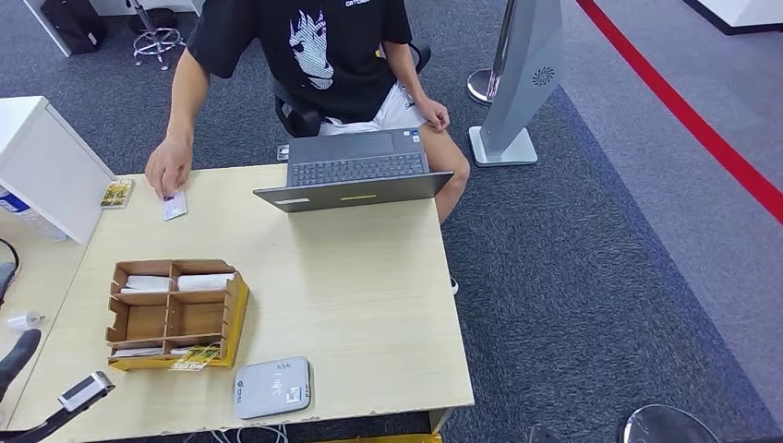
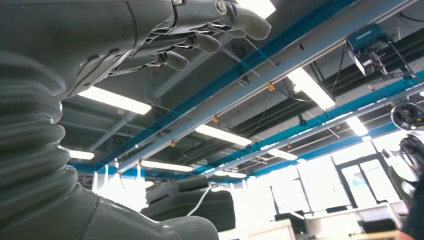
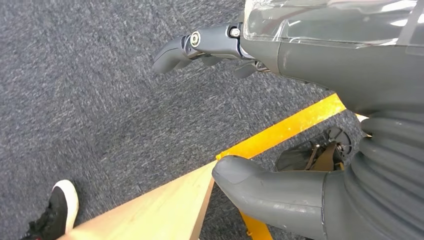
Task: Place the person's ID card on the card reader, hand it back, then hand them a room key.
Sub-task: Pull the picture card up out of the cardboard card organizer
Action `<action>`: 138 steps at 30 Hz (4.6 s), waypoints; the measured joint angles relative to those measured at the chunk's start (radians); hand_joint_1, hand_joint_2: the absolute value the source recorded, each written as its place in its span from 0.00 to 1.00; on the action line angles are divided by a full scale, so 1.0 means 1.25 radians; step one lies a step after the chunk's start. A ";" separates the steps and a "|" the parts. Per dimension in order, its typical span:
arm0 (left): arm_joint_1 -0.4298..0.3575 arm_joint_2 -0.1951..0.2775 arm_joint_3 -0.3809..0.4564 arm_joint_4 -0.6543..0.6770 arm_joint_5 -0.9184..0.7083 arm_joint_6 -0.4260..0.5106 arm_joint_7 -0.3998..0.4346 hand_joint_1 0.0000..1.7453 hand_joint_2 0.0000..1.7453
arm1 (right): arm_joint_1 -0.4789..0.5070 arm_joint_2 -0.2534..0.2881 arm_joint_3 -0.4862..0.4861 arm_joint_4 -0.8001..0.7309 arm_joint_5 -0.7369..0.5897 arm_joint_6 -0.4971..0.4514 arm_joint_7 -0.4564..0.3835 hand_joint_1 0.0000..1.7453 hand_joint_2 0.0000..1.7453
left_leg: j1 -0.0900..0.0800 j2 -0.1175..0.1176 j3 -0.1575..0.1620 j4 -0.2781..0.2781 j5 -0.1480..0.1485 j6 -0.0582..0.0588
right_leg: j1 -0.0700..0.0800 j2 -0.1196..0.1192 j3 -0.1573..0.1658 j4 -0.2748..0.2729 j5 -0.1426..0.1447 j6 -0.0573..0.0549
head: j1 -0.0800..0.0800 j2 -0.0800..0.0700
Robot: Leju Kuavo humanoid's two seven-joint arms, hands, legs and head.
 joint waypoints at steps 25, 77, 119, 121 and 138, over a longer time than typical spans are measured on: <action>0.157 -0.117 -0.183 -0.073 0.013 0.003 0.081 0.00 1.00 | 0.020 0.000 0.001 -0.021 -0.038 -0.011 0.000 0.00 1.00 | 0.000 0.000 0.000 0.000 0.000 0.000 | 0.000 0.000 0.000 0.000 0.000 0.000 | 0.000 0.000; -0.050 -0.193 -0.233 0.350 -0.153 0.034 0.062 0.00 1.00 | -0.010 -0.002 0.073 0.008 0.002 -0.021 0.000 0.00 1.00 | 0.000 -0.001 0.000 0.000 0.000 0.000 | 0.000 -0.001 0.000 0.000 0.000 0.000 | 0.000 0.000; -0.047 -0.143 -0.347 0.246 -0.122 -0.039 0.125 1.00 1.00 | -0.008 -0.007 0.080 0.009 -0.026 -0.026 0.000 0.00 1.00 | 0.000 -0.001 0.000 0.000 0.000 0.000 | 0.000 -0.001 0.000 0.000 0.000 0.000 | 0.000 0.000; -0.045 -0.142 -0.348 0.246 -0.120 -0.041 0.125 1.00 1.00 | -0.008 -0.007 0.080 0.009 -0.026 -0.026 0.000 0.00 1.00 | 0.000 -0.001 0.000 0.000 0.000 0.000 | 0.000 -0.001 0.000 0.000 0.000 0.000 | 0.000 0.000; -0.039 -0.142 -0.349 0.239 -0.141 0.013 0.132 0.00 1.00 | -0.008 -0.009 0.088 0.009 -0.017 -0.032 0.000 0.00 1.00 | 0.000 -0.001 0.000 0.000 0.000 0.000 | 0.000 -0.001 0.000 0.000 0.000 0.000 | 0.000 0.000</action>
